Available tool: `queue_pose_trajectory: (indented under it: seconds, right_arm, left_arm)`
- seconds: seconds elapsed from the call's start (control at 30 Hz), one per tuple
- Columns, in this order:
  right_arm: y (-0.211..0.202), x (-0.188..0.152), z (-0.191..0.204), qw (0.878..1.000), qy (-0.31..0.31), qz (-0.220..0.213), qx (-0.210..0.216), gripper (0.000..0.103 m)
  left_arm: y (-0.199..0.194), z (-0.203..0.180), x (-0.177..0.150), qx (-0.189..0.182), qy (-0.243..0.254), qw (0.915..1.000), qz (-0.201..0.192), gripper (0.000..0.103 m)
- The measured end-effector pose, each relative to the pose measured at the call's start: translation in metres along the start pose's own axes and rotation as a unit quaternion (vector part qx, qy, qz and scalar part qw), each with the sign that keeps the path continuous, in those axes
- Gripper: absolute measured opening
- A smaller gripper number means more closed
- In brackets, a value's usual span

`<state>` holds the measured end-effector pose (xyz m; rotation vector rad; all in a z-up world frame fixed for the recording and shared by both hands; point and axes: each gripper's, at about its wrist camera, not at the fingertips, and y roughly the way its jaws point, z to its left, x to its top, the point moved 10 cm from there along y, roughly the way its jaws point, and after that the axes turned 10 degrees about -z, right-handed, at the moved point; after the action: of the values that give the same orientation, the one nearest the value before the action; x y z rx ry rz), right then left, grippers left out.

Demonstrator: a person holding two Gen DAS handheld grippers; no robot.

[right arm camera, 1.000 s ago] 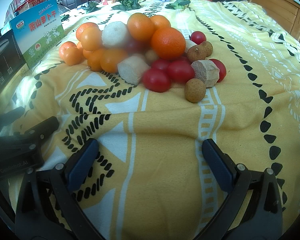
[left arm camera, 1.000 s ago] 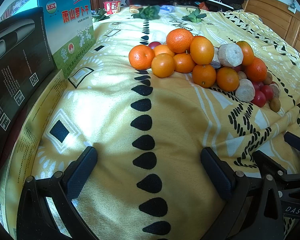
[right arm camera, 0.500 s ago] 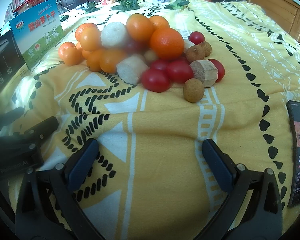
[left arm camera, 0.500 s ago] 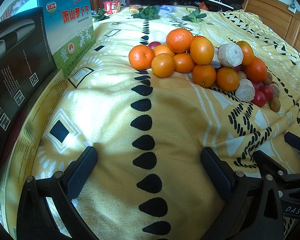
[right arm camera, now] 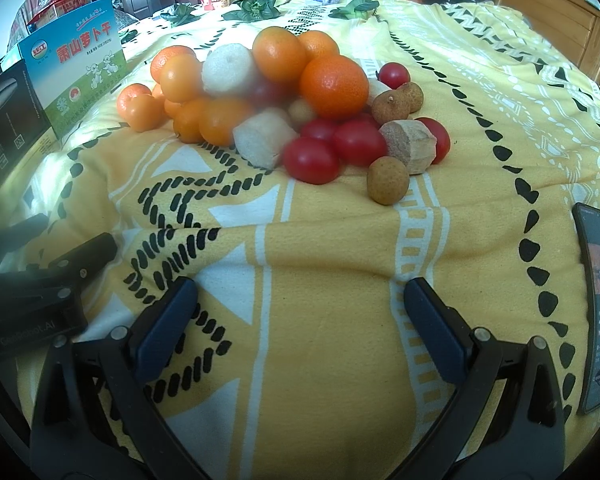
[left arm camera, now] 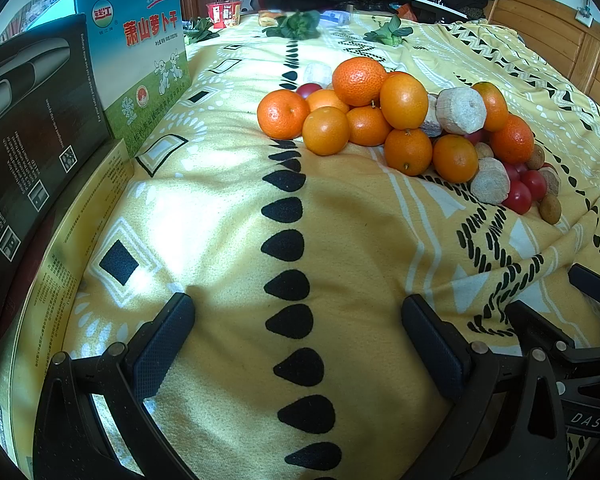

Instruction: Organize fruits

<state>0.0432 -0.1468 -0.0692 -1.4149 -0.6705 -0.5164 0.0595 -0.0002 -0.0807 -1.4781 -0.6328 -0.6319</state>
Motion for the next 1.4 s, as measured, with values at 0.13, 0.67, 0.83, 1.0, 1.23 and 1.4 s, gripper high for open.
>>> queue_pose_trajectory:
  seconds: [0.13, 0.67, 0.83, 1.0, 1.23, 1.4]
  right_arm:
    - [-0.0007, -0.0004, -0.001, 1.0, 0.0, 0.0, 0.0, 0.103]
    - [-0.0005, -0.0005, -0.0004, 1.0, 0.0, 0.0, 0.0, 0.103]
    - [-0.0007, -0.0008, -0.0013, 1.0, 0.0, 0.0, 0.0, 0.103]
    - [-0.0009, -0.0006, -0.001, 1.0, 0.0, 0.0, 0.0, 0.103]
    - [0.0011, 0.0004, 0.0007, 1.0, -0.008, 0.001, -0.011, 0.103]
    - [0.0007, -0.0002, 0.0008, 1.0, -0.001, -0.001, -0.004, 0.103]
  left_arm:
    - [0.0, 0.0, 0.0, 0.0, 0.0, 1.0, 0.0, 0.103]
    - [0.0027, 0.0017, -0.0039, 0.003, 0.0, 1.0, 0.0, 0.103]
    - [0.0007, -0.0018, 0.0006, 0.008, 0.006, 0.9999, 0.006, 0.103]
    - [0.0037, -0.0014, 0.0027, 0.004, 0.002, 1.0, 0.006, 0.103]
    - [0.006, 0.0008, 0.0031, -0.004, -0.003, 1.0, 0.002, 0.103]
    - [0.006, 0.0011, 0.0025, -0.006, -0.005, 1.0, 0.001, 0.103]
